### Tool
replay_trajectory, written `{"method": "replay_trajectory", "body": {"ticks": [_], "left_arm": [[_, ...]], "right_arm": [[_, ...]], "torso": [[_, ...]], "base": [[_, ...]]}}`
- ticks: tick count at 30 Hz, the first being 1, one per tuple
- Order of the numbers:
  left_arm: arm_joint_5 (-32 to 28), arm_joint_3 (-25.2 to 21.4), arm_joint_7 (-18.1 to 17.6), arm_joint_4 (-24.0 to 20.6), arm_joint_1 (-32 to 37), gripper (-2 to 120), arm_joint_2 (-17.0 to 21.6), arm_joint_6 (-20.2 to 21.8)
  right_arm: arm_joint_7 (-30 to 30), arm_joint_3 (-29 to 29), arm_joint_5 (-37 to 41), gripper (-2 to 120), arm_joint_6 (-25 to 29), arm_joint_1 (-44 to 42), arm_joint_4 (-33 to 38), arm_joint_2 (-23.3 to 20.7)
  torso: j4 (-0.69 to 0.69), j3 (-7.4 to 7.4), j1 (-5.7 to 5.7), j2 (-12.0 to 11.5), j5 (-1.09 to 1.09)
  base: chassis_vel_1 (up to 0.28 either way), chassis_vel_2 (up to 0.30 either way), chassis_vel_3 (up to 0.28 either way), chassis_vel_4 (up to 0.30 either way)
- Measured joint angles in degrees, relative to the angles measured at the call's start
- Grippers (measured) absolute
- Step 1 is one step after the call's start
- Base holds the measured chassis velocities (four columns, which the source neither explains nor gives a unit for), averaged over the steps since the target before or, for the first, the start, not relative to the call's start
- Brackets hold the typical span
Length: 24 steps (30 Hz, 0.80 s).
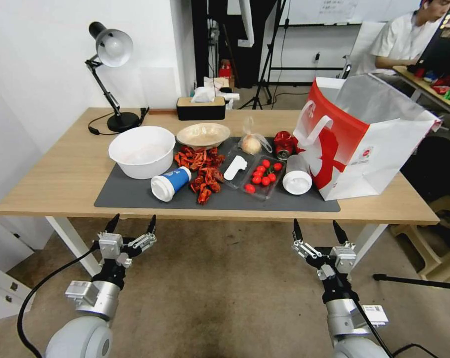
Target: Pick up the trash from the table and place it into the takeout bag.
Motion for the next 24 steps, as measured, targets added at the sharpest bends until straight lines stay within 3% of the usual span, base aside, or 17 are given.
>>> {"method": "replay_trajectory", "body": {"ticks": [19,24], "left_arm": [[-0.04,0.00,-0.09,-0.11,-0.01,100,0.00,0.19],[-1.20,0.45,-2.72,-1.96,-0.46,100,0.11,4.10]], "right_arm": [[-0.01,0.00,0.00,100,0.00,0.02,0.00,0.01],[-0.15,0.11,0.00,100,-0.59,0.16,0.20,0.11]], "torso": [[0.00,0.00,0.00,0.00,0.00],[-0.01,0.00,0.00,0.00,0.01]], "base": [[0.000,0.000,0.000,0.000],[0.000,0.000,0.000,0.000]]}}
